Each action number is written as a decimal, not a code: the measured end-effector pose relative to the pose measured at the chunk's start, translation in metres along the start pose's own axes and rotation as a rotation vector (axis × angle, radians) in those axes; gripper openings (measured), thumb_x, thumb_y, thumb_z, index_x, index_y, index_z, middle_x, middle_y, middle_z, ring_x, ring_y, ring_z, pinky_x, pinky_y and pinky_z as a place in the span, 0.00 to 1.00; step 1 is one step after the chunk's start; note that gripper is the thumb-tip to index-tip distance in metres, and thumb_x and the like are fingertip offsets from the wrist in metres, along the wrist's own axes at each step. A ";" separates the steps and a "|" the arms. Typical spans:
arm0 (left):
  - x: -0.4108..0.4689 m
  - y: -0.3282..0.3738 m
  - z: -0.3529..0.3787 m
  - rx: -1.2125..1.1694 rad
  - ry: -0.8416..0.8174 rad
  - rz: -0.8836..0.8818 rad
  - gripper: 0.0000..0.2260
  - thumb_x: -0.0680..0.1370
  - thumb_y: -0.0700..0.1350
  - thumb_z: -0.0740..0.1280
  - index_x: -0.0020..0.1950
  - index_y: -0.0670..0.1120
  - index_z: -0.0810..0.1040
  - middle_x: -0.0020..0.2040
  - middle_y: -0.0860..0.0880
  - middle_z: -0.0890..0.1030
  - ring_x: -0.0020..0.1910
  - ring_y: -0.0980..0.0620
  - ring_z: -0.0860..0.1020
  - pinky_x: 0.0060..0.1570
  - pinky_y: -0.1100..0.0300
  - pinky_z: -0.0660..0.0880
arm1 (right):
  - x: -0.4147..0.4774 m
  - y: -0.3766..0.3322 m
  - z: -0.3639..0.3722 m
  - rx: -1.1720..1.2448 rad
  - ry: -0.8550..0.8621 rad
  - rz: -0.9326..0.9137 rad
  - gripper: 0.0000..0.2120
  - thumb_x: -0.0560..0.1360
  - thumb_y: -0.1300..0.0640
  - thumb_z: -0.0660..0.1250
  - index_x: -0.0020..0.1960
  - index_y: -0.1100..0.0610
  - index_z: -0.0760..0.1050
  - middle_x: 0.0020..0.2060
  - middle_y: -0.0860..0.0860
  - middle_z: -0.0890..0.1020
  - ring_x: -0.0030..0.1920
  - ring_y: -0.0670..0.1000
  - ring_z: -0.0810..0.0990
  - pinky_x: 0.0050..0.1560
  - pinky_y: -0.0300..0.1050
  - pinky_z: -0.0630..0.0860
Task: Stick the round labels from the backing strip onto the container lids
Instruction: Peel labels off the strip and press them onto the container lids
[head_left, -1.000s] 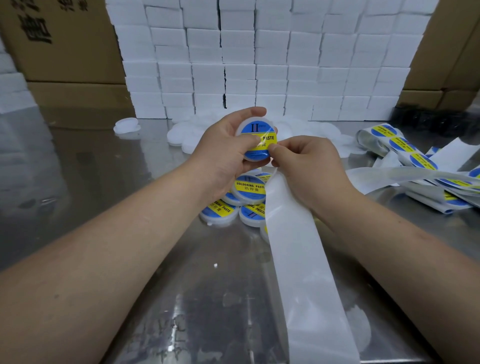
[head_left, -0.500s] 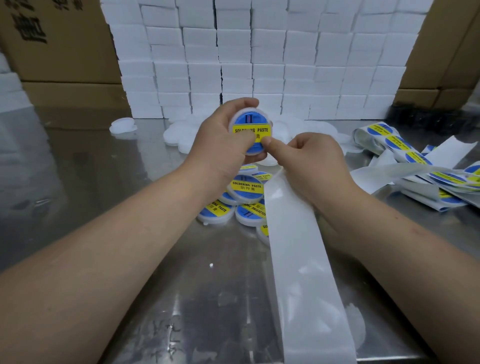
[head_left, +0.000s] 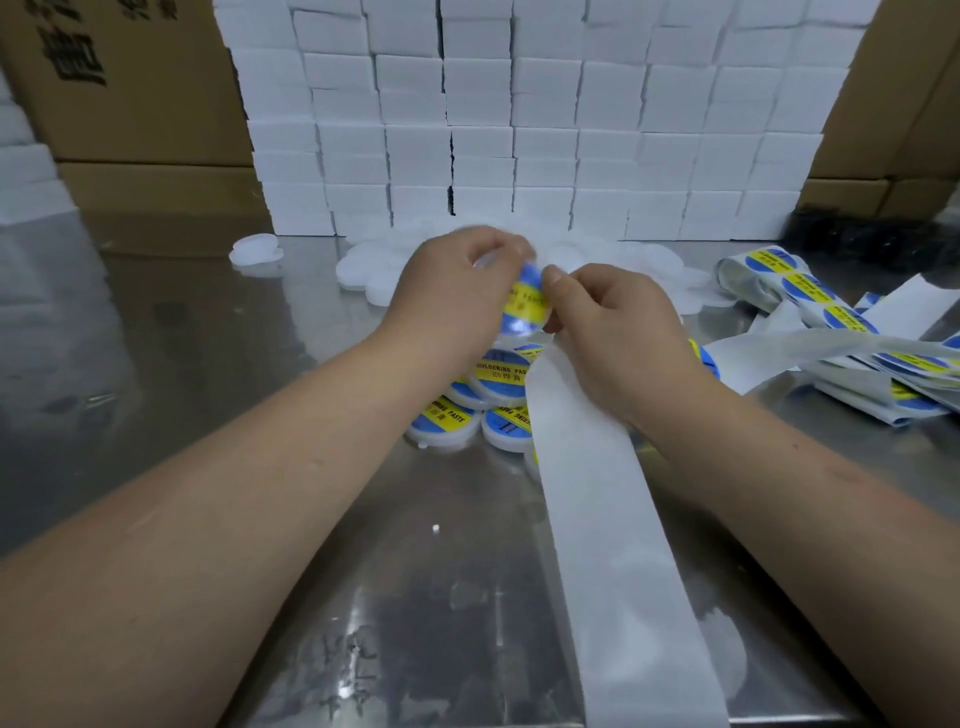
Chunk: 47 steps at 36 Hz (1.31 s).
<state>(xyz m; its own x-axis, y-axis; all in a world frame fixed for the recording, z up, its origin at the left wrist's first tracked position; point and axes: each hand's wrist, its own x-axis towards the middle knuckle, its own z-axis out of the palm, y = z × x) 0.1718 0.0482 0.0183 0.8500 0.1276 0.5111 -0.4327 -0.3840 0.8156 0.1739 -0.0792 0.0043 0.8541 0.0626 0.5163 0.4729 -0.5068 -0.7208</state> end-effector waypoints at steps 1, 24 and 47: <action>0.001 -0.002 -0.001 0.029 0.022 -0.018 0.11 0.77 0.46 0.62 0.36 0.57 0.77 0.39 0.61 0.78 0.41 0.63 0.76 0.41 0.72 0.70 | 0.000 0.000 0.000 0.023 0.013 0.006 0.18 0.78 0.47 0.59 0.38 0.59 0.76 0.36 0.54 0.81 0.37 0.52 0.75 0.40 0.45 0.71; 0.005 0.005 -0.004 -0.030 -0.072 -0.233 0.18 0.78 0.56 0.55 0.36 0.45 0.71 0.35 0.50 0.74 0.37 0.51 0.70 0.37 0.63 0.63 | -0.006 -0.011 -0.006 0.420 0.063 -0.203 0.17 0.64 0.62 0.59 0.47 0.44 0.71 0.44 0.42 0.79 0.46 0.43 0.77 0.50 0.39 0.74; 0.013 -0.002 -0.010 -0.619 0.030 -0.453 0.06 0.72 0.38 0.62 0.35 0.45 0.72 0.27 0.49 0.70 0.24 0.51 0.69 0.33 0.62 0.69 | 0.000 -0.011 -0.018 0.162 0.191 0.127 0.23 0.73 0.42 0.52 0.28 0.53 0.74 0.24 0.46 0.81 0.31 0.52 0.77 0.44 0.55 0.76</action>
<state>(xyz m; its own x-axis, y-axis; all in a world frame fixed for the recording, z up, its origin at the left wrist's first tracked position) 0.1807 0.0595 0.0263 0.9798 0.1782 0.0910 -0.1410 0.2923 0.9459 0.1649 -0.0894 0.0209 0.8597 -0.1632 0.4841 0.4067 -0.3548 -0.8419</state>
